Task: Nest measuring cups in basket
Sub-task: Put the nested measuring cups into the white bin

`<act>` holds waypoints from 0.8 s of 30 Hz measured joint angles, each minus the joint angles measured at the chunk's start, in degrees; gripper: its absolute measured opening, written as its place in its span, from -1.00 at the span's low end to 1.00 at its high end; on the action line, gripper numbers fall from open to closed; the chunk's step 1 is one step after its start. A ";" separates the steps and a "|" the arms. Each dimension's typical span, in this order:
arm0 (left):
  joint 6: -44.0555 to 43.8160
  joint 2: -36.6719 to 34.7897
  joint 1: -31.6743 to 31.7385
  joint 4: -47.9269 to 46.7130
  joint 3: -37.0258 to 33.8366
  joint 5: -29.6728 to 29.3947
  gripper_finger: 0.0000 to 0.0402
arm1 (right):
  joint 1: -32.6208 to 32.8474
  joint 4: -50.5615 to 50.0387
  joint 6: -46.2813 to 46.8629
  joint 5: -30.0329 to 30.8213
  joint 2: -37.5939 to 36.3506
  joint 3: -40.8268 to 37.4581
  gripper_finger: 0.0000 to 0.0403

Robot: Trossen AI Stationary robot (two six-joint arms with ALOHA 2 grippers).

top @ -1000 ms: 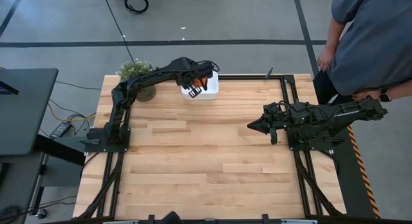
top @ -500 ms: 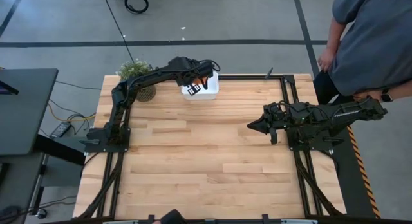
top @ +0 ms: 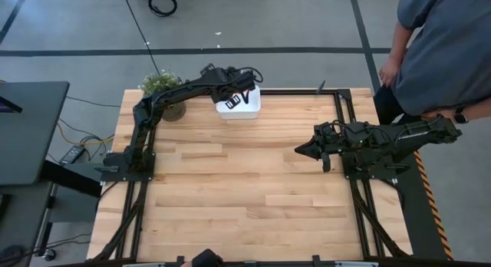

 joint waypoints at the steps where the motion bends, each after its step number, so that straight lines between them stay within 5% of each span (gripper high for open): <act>1: -0.16 0.00 0.00 -0.06 0.00 -0.29 -0.73 | 0.01 0.00 0.00 -0.02 -0.01 0.00 -0.93; 24: -3.96 6.15 -1.79 0.85 -0.04 -13.02 -0.73 | 0.01 0.43 0.00 -0.02 0.00 0.00 -0.93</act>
